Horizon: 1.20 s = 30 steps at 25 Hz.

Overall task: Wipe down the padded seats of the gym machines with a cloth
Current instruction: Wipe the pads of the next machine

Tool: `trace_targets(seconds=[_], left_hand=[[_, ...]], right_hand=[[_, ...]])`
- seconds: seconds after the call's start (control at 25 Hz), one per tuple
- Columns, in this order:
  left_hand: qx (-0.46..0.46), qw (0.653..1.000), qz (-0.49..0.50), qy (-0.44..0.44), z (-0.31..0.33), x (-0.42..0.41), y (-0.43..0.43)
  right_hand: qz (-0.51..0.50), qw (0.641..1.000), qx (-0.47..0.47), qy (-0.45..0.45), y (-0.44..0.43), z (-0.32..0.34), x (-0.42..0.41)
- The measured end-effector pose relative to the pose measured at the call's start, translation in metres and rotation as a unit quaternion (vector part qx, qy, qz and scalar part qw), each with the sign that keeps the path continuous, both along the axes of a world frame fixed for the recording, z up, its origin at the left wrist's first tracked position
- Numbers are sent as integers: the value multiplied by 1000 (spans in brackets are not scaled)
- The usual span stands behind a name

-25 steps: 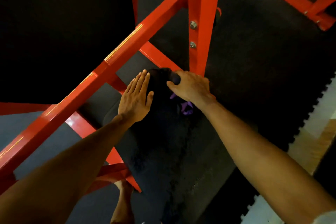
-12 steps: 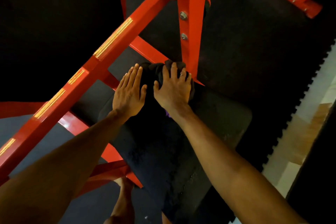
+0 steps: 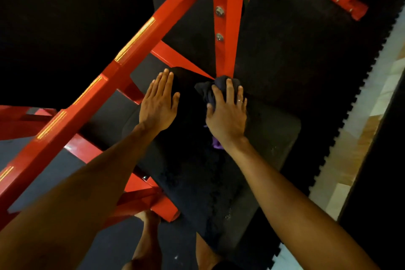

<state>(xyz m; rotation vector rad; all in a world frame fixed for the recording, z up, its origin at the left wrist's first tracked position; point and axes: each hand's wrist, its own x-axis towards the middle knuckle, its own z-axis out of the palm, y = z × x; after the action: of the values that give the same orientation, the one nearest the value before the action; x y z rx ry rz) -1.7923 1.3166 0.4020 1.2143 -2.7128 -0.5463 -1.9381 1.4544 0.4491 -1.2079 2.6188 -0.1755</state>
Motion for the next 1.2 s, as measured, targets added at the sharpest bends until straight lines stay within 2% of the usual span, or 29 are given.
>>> trace_targets(seconds=[0.08,0.24,0.36,0.44,0.52,0.64,0.8,0.96,1.08,1.2], left_hand=[[2,1000,-8,16,-1,1,-3],[-19,995,-76,54,-10,29,2],[-44,992,-104,55,-11,54,4],[-47,993,-103,43,-8,68,8],[-57,993,-91,41,-9,83,17],[-57,994,-73,50,-16,109,28],[-49,993,-77,72,-18,125,34],[-46,995,-46,76,-19,132,48],[-29,996,-41,69,-21,136,52],[-16,997,-33,69,-20,136,55]], right_hand=[[-25,1000,-6,-13,-19,0,31],[74,997,-5,28,25,-2,92],[129,990,10,47,60,0,73],[106,992,33,60,60,3,53],[36,998,32,28,45,2,53],[-44,999,-2,1,19,-1,100],[81,997,4,14,44,-2,158],[141,989,32,38,73,0,126],[58,996,43,61,60,-1,93],[-67,998,-1,14,34,-3,125]])
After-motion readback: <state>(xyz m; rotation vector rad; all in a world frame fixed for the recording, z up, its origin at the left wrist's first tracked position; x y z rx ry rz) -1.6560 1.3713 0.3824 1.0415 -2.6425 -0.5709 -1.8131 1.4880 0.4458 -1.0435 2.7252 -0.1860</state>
